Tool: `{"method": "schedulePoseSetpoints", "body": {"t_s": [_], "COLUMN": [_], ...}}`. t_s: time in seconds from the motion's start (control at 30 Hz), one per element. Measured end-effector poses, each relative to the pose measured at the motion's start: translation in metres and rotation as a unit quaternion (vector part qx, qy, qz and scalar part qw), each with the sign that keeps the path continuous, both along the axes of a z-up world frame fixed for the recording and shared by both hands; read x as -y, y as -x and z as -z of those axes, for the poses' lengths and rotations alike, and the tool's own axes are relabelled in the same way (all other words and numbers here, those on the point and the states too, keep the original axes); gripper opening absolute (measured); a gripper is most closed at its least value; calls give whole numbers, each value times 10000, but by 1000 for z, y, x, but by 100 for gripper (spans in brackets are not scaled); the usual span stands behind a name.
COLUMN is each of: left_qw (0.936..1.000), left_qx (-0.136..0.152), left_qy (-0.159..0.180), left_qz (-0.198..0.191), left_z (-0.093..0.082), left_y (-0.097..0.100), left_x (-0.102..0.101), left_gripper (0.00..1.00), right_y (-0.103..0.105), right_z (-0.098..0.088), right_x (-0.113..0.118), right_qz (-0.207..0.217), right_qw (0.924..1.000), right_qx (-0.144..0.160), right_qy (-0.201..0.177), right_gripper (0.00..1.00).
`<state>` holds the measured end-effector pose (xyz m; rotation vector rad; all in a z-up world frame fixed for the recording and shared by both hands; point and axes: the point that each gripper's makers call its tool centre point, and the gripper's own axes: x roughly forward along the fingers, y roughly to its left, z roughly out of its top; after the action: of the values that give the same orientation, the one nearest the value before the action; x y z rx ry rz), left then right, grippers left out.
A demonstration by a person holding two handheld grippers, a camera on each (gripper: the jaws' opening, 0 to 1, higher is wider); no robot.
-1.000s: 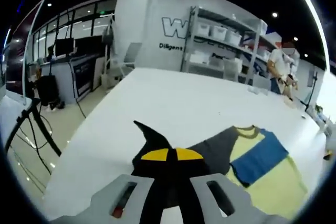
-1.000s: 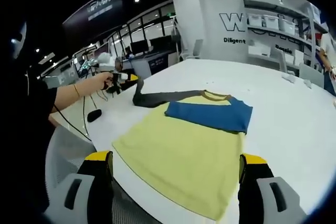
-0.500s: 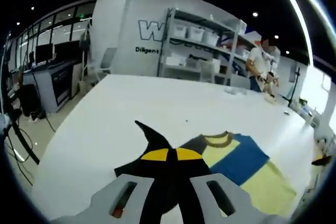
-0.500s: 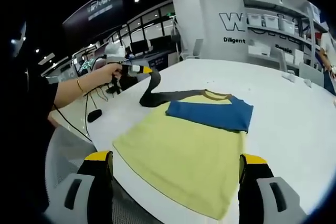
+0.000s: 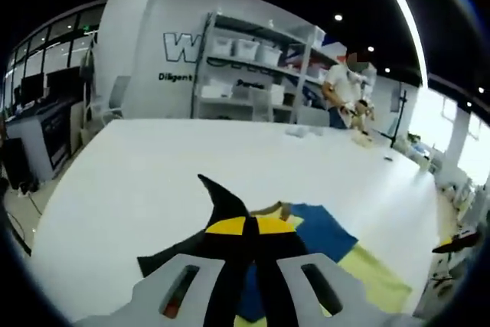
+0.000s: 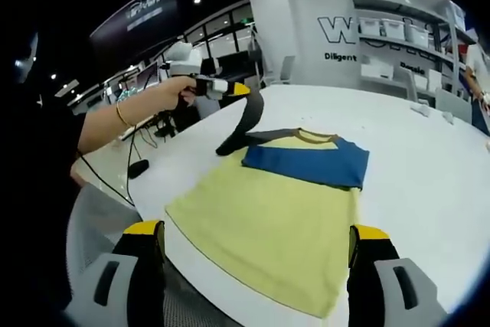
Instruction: Fold the garment on the visible template until the final outline fits inside the template.
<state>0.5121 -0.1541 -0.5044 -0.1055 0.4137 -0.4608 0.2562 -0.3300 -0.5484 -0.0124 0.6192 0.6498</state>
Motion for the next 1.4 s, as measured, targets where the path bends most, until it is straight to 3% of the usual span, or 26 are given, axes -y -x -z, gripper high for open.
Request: {"method": "schedulePoseSetpoints", "body": {"t_s": [0.5,0.9,1.03,1.2,1.4], "left_qw": [9958,9908,9865,9787,9743], "left_qx": [100,131,204,221,49], "left_qy": [-122,-70,-97,-426,-607], "left_qz": [904,1343,1621,1997,2170], "left_z": [-5,-6,-5,8,33], "left_y": [14,26,37,53,64], "left_x": [85,129,146,164,179], "left_gripper": [0,0,0,0,0], "right_y": [6,7,10,10,14], "right_z": [6,8,10,11,16], "right_x": [0,8,9,11,13], "right_qz": [-44,-11,-38,-2,-10], "right_qw": [10000,9999,9999,9999,9997], "right_qx": [-77,-99,-124,-129,-177], "right_qy": [-6,40,104,98,166], "right_gripper": [99,99,99,99,99]}}
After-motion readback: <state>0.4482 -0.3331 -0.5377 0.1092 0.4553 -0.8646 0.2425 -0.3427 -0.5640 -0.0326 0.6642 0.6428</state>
